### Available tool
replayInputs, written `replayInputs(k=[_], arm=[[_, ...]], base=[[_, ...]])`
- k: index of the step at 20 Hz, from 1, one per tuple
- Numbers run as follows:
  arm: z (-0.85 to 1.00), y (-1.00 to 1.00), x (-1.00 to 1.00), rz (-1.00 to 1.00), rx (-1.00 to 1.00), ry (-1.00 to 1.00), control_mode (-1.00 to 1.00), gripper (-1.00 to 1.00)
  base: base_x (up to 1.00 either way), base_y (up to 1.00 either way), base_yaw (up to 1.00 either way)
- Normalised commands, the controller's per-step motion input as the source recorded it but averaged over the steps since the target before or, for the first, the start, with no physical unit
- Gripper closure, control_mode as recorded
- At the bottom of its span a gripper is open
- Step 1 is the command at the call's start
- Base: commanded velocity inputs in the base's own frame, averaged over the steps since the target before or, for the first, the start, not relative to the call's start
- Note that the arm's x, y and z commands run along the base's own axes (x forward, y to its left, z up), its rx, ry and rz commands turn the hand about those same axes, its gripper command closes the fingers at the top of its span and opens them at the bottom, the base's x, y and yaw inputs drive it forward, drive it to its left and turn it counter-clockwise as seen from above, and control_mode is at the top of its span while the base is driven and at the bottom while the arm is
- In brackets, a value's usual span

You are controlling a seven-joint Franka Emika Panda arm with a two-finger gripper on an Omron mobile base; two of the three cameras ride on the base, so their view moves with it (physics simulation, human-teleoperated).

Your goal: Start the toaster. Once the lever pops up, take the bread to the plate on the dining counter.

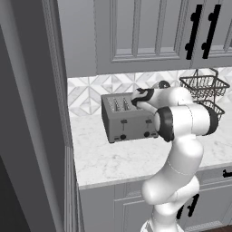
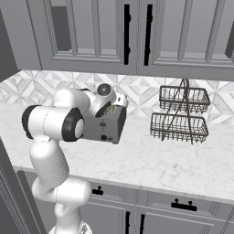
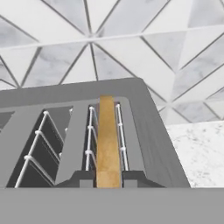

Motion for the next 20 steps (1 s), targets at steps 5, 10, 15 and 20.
replayInputs(k=[5, 10, 15, 20], arm=[[0.36, 0.0, -0.06, 0.0, 0.0, -0.12, -1.0, 1.0], [0.62, 0.0, -0.29, 0.0, 0.0, -0.18, -1.0, 1.0], [0.67, 0.0, -0.35, 0.0, 0.0, -0.14, -1.0, 1.0], [0.53, 0.0, -0.77, 0.0, 0.0, -0.03, -1.0, 1.0]], base=[[0.0, 0.0, 0.0], [0.0, 0.0, 0.0], [0.0, 0.0, 0.0], [0.0, 0.0, 0.0]])
